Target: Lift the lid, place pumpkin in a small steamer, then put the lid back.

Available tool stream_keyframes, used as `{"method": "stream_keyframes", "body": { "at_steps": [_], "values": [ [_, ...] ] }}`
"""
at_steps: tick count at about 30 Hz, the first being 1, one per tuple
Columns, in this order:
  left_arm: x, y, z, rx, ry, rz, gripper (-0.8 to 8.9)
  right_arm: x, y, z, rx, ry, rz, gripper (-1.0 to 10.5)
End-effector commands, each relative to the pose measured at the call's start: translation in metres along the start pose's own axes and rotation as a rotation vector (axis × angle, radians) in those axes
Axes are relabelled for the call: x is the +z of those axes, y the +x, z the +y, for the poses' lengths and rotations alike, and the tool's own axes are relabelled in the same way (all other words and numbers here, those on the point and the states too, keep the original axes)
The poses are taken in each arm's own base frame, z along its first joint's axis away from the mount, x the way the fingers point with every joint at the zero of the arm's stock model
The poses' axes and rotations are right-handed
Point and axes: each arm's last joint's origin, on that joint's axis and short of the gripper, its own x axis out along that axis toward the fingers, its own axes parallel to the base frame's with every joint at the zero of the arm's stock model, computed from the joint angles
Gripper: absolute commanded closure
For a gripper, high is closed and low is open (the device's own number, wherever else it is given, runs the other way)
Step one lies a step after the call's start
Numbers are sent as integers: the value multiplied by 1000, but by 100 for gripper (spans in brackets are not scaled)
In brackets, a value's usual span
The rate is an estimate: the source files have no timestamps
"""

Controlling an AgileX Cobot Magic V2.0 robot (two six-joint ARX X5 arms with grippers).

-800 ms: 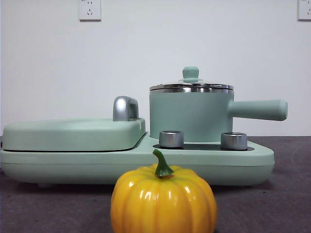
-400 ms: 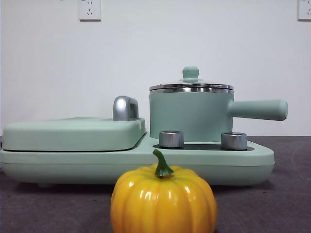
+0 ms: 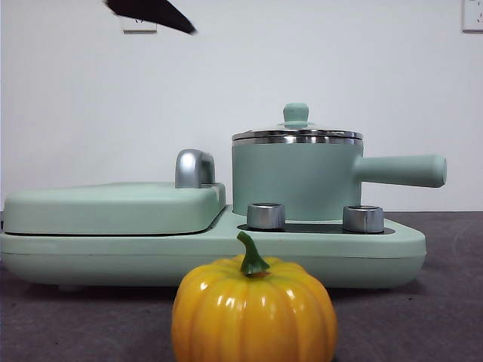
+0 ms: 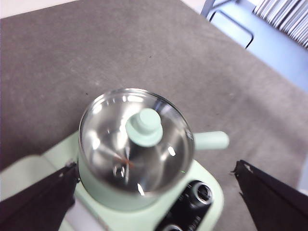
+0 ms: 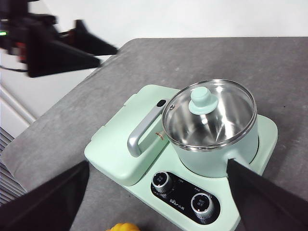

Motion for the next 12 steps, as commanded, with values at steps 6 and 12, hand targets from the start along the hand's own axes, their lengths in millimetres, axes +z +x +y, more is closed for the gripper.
{"method": "stream_keyframes", "body": {
  "at_steps": [6, 12],
  "values": [
    [7, 63, -9, -2, 207, -18, 285, 4, -1, 2, 1, -16, -10, 491],
    [3, 100, -6, 19, 237, -50, 286, 4, -1, 2, 1, -16, -9, 491]
  ]
}}
